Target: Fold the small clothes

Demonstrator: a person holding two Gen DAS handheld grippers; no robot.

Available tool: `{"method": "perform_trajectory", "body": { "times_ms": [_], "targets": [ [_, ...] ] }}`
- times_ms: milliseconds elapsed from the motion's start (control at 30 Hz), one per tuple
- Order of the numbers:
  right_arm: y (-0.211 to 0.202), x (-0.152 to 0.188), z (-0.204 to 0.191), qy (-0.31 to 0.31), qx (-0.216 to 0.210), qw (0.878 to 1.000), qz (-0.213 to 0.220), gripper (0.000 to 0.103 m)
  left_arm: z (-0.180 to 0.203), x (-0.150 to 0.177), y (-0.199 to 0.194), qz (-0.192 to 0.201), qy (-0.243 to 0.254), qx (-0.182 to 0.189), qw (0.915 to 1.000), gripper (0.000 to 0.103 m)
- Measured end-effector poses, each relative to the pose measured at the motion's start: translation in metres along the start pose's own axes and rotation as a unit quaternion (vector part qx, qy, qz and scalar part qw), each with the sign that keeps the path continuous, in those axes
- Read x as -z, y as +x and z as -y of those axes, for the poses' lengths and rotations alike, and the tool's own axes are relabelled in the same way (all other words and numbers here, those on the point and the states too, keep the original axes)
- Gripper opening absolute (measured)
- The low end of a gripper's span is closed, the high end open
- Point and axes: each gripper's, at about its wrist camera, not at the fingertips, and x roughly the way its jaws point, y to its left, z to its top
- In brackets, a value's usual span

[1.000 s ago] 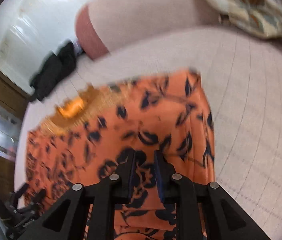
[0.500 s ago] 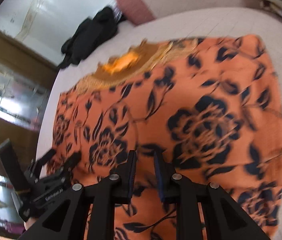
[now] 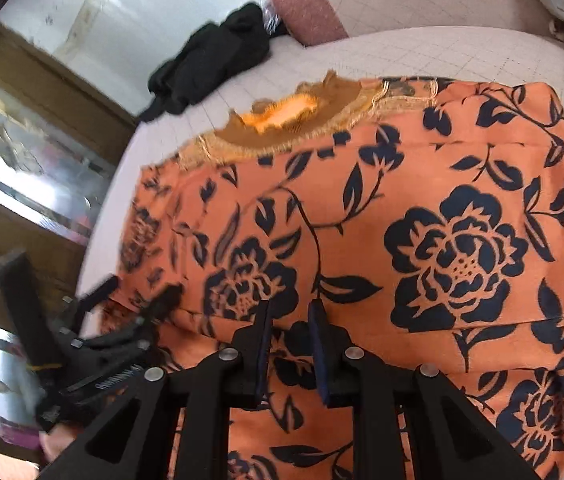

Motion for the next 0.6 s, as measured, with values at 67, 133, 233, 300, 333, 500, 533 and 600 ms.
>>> {"method": "perform_trajectory", "body": {
  "times_ms": [67,133,233,300,333,500,533,600],
  "targets": [
    [0.001,0.000,-0.001,-0.003,0.001,1.000,0.003,0.022,-0.001,0.000,0.000,-0.001,-0.002,0.001,1.0000,0.103],
    [0.000,-0.001,0.000,0.002,-0.005,1.000,0.000,0.022,-0.002,0.000,0.000,-0.001,-0.003,0.001,1.0000,0.103],
    [-0.009,-0.003,0.005,0.010,-0.002,1.000,0.011,0.022,-0.002,0.000,-0.001,0.001,-0.002,-0.001,1.0000,0.103],
    [-0.019,-0.008,0.010,0.012,0.012,0.999,0.030,0.022,-0.002,0.000,-0.001,0.001,-0.003,-0.003,1.0000,0.103],
    [-0.025,-0.010,0.015,0.018,0.020,0.999,0.044,0.022,-0.003,0.000,-0.001,0.001,-0.004,-0.003,1.0000,0.103],
    [-0.041,-0.021,0.047,0.066,0.072,0.993,0.067,0.022,-0.006,-0.001,0.000,0.001,-0.009,-0.005,1.0000,0.103],
    [-0.041,-0.022,0.053,0.073,0.077,0.992,0.067,0.022,-0.006,-0.001,0.000,0.000,-0.009,-0.004,1.0000,0.103],
    [-0.041,-0.024,0.063,0.085,0.088,0.990,0.063,0.022,-0.006,-0.001,0.001,-0.001,-0.008,-0.004,1.0000,0.103]
  ]
}}
